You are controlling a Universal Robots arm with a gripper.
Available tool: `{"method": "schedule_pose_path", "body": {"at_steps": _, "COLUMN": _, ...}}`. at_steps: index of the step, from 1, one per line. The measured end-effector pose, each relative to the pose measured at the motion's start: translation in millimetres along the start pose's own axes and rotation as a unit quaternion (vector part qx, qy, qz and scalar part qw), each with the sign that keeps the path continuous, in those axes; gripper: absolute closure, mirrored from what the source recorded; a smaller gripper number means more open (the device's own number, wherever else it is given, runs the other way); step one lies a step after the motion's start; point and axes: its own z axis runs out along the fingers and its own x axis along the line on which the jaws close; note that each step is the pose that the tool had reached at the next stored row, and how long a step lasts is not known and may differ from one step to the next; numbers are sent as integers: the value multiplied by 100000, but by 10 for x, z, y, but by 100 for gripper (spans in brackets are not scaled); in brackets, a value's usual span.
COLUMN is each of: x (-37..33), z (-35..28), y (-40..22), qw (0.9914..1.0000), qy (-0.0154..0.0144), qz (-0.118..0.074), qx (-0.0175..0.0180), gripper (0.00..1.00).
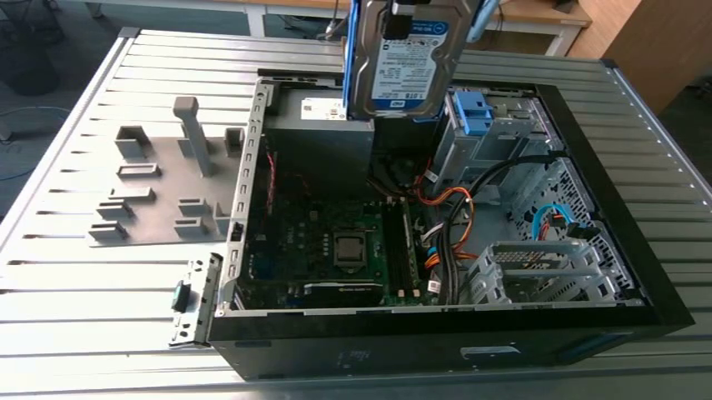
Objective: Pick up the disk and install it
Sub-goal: 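Pick up the disk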
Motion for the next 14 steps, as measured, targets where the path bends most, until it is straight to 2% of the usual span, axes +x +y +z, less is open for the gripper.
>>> {"method": "schedule_pose_path", "body": {"at_steps": 14, "x": 110, "z": -3, "y": 7, "qw": 100000, "qy": 4, "qz": 3, "qx": -1, "gripper": 63}}
